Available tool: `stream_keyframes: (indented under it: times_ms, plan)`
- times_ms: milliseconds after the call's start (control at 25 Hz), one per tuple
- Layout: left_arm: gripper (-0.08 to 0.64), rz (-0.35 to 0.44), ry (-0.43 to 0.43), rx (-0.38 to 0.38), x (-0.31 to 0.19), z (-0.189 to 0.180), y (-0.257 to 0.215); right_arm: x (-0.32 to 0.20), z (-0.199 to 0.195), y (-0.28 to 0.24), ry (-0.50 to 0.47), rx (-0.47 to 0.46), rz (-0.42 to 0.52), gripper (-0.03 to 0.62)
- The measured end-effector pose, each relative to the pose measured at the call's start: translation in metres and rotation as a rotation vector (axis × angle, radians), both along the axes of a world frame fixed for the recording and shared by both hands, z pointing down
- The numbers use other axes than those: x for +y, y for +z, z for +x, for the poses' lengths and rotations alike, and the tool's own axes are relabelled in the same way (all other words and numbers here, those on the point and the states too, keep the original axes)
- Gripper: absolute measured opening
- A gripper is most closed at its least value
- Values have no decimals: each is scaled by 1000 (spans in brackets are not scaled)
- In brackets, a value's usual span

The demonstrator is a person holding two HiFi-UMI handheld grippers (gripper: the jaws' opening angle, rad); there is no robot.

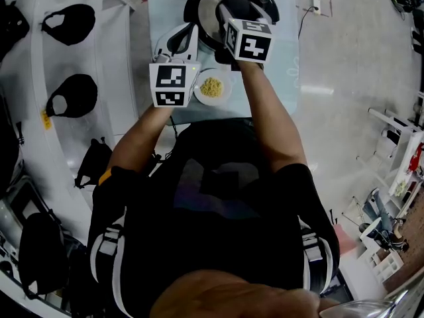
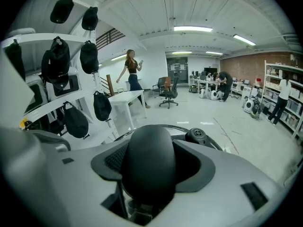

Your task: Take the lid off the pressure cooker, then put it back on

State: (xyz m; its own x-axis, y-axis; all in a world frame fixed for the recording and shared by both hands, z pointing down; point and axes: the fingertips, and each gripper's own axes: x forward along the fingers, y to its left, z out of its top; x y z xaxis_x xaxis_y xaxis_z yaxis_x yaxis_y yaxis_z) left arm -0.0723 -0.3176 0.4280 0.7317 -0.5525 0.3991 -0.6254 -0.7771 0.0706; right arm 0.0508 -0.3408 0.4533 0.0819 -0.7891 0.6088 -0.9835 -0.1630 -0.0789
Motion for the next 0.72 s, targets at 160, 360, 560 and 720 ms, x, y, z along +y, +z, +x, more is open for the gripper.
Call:
stream_keyframes:
  times_ms: [160, 360, 560, 720]
  plan:
    - [8, -1, -4, -7, 2, -1, 1, -2, -1, 0, 19, 34, -5, 288]
    - [8, -7, -11, 1, 4, -4, 3, -3, 0, 1, 1, 9, -1, 288]
    - [8, -7, -4, 3, 8, -2, 0, -6, 5, 2, -110, -38, -18, 288]
    - [8, -3, -3, 9, 10, -1, -3, -9, 3, 3, -117, 3, -32, 288]
